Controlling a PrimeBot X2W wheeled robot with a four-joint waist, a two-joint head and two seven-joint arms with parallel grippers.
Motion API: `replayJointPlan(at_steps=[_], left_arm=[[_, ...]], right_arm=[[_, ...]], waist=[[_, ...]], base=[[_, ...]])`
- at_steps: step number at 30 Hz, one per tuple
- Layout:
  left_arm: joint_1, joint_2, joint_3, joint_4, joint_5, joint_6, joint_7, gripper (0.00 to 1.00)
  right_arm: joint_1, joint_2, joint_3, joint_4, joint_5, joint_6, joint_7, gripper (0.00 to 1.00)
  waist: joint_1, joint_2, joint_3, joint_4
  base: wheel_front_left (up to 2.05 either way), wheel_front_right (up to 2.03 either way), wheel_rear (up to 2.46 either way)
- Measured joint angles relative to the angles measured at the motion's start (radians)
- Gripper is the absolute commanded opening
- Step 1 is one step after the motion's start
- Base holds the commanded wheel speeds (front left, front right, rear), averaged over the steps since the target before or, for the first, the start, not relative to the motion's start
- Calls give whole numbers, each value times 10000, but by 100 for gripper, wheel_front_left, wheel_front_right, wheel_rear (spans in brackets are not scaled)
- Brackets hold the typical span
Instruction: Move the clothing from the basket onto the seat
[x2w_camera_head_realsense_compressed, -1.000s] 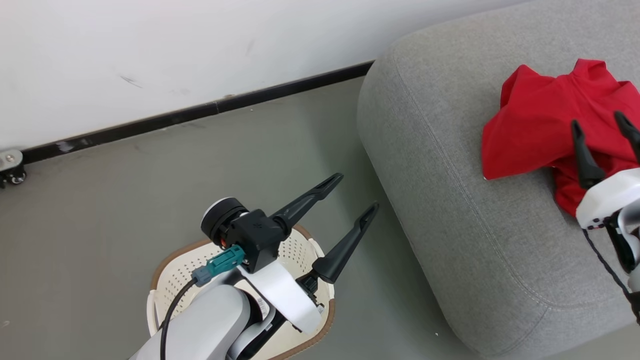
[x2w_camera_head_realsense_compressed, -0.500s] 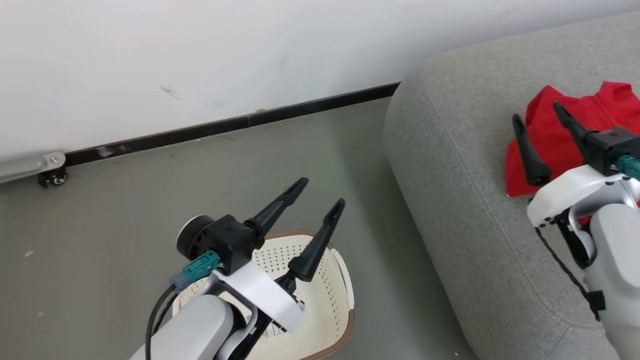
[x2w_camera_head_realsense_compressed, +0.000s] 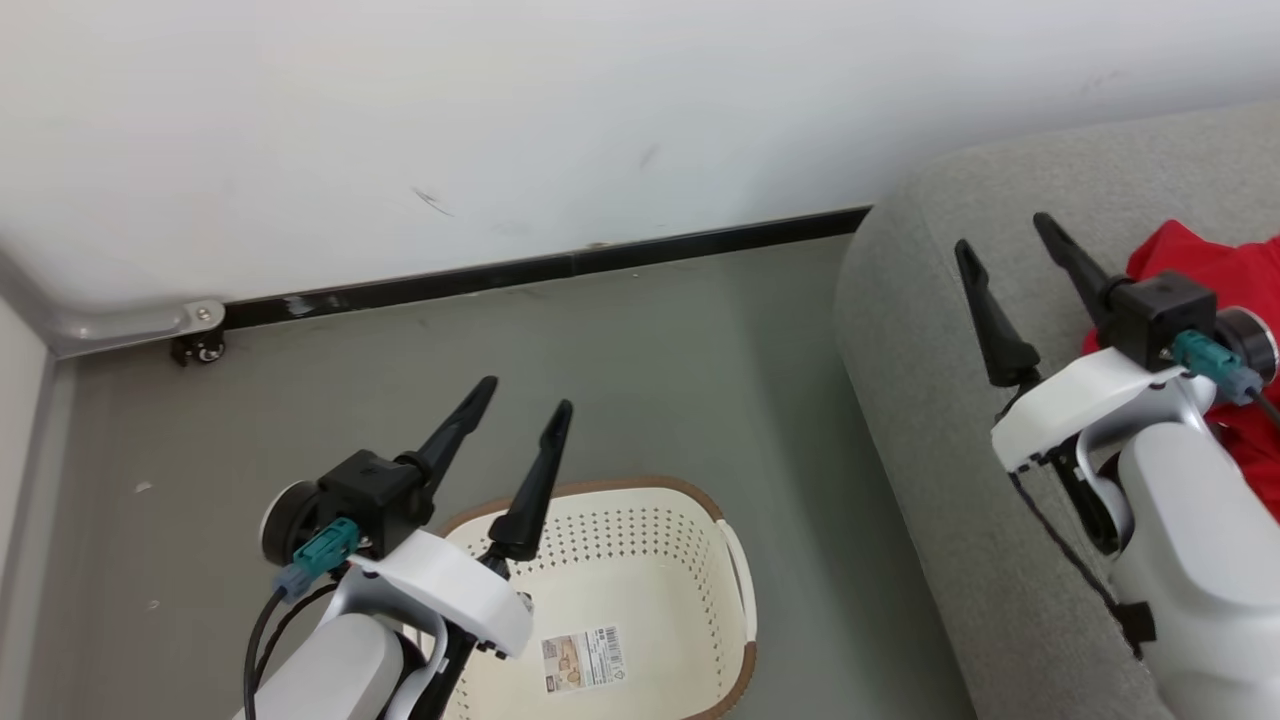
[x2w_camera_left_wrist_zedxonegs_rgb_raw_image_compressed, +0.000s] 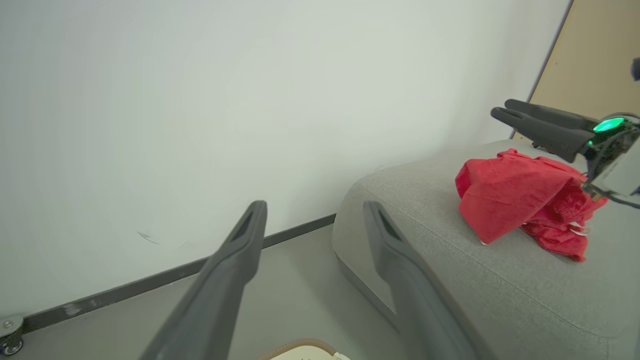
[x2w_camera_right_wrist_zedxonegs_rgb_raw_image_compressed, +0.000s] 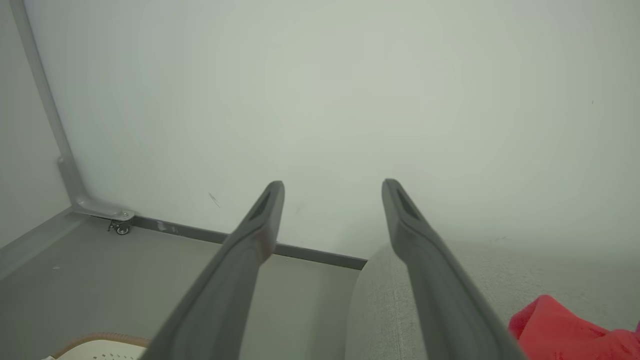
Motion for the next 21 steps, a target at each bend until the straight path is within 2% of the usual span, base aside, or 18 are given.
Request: replayJointPlan(at_steps=[11, 21], left_arm=[[622, 40, 767, 226, 12, 752, -12, 100], [1271, 12, 1335, 171, 203, 1319, -12, 100]], right_arm=[[741, 637, -247, -188, -8, 0, -92, 100], [1365, 938, -683, -447, -144, 0, -176, 100]], waist=[[0, 0, -398, 666], [0, 0, -752, 1121]], base=[[0, 0, 0], [0, 0, 0]])
